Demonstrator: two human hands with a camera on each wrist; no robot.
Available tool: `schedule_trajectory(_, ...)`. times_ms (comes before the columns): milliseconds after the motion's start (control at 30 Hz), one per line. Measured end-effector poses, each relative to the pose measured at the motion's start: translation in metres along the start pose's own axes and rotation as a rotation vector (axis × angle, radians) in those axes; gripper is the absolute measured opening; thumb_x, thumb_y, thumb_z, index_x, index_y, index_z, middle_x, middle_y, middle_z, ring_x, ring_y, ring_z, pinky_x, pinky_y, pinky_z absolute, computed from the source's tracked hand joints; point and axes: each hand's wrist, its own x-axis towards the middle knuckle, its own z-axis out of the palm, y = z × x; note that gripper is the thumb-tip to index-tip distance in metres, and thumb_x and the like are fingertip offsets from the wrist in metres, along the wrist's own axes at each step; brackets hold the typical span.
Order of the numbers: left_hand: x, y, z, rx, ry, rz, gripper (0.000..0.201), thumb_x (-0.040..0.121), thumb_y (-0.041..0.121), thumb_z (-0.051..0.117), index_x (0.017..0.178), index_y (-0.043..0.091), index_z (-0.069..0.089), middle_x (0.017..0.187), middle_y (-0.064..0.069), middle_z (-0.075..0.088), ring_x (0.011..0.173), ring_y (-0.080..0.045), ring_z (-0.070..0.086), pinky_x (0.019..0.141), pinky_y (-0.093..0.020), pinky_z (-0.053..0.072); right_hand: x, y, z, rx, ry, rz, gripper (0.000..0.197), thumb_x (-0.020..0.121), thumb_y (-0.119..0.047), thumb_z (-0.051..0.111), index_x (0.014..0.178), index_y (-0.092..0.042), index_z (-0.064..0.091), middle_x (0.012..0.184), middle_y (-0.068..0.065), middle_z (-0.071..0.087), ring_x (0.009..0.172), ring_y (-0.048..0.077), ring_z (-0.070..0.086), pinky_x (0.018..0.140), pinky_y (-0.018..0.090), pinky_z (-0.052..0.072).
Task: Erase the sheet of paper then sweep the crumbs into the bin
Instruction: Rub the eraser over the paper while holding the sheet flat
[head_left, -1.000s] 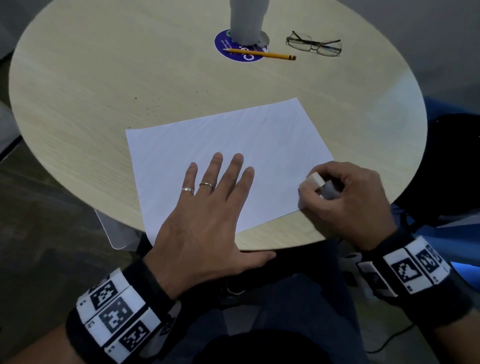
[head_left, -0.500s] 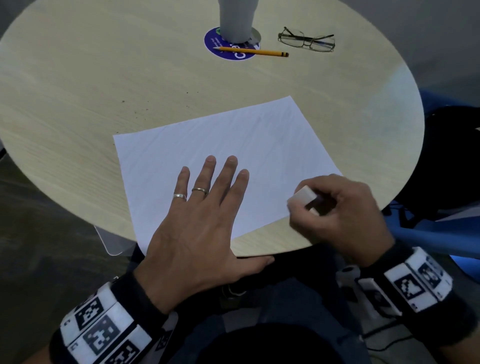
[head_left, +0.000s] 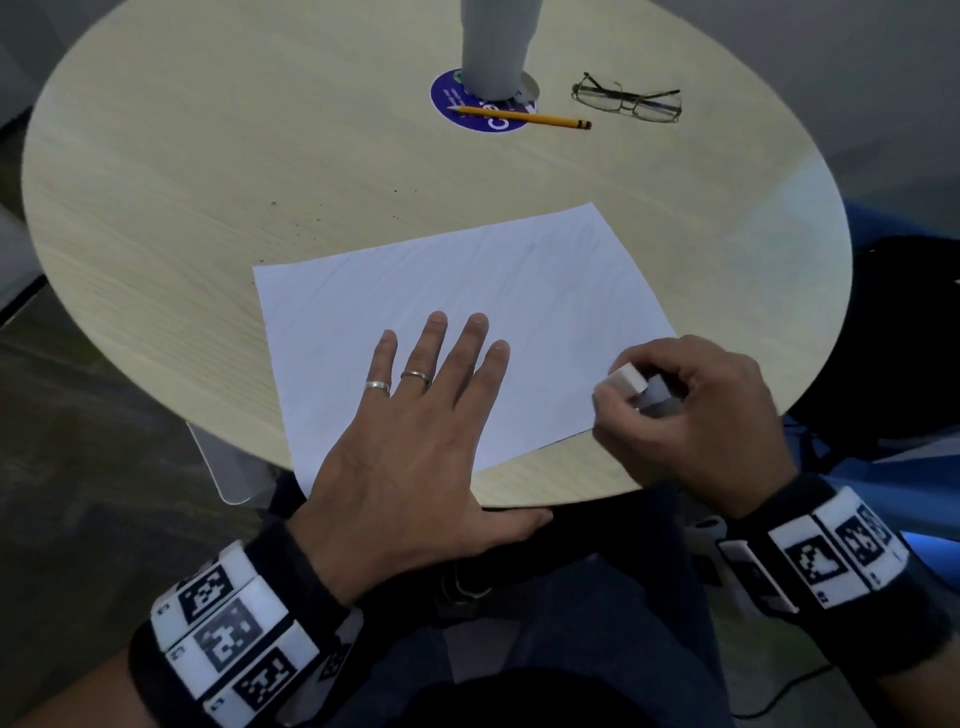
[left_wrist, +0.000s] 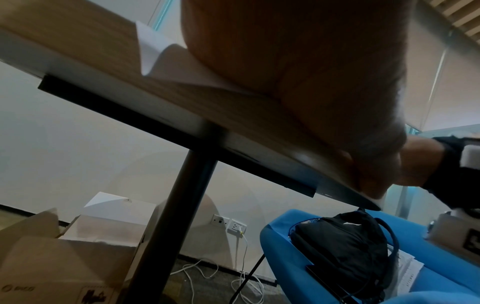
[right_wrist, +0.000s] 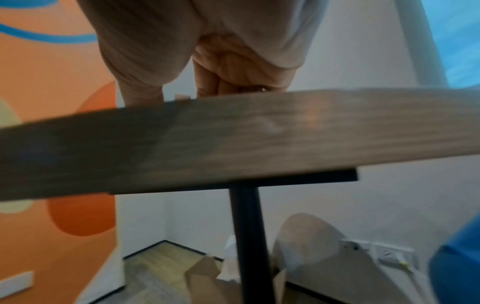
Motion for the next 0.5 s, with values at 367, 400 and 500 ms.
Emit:
schedule_trajectory(367,0.001,0.000,0.002,0.010,0.009,-0.002,0.131,0.073,0.104,0.028,0.169,0.018,0.005,0.175,-0.006,-0.013,0.161,-0.031,-0.016,0.127,-0.061,0.004,0.006,-0.004,-0.002,0.065,0.013,-0.051,0.012,0.083,-0.017,0.085,0.078,-0.022,0.075,0.075,-0.013,0.071,0.070,0.014,0.064,0.066,0.036,0.052)
schedule_trajectory(400,0.001,0.000,0.002,0.009,0.010,-0.002,0.131,0.073,0.104,0.029,0.169,0.018,0.005,0.175,-0.006,-0.013,0.161,-0.030,-0.016,0.127,-0.061,0.004,0.003,-0.011,0.008,0.041,-0.016,-0.070,0.013,0.083,-0.019,0.082,0.075,-0.022,0.073,0.072,-0.012,0.070,0.070,0.014,0.063,0.066,0.035,0.051)
schedule_trajectory(500,0.001,0.000,0.002,0.008,0.012,-0.002,0.131,0.073,0.104,0.030,0.169,0.018,0.006,0.176,-0.006,-0.011,0.161,-0.030,-0.015,0.127,-0.061,0.004,0.008,-0.004,0.013,0.021,-0.041,-0.008,0.017,0.083,-0.020,0.075,0.067,-0.021,0.068,0.067,-0.007,0.067,0.069,0.018,0.061,0.063,0.040,0.052)
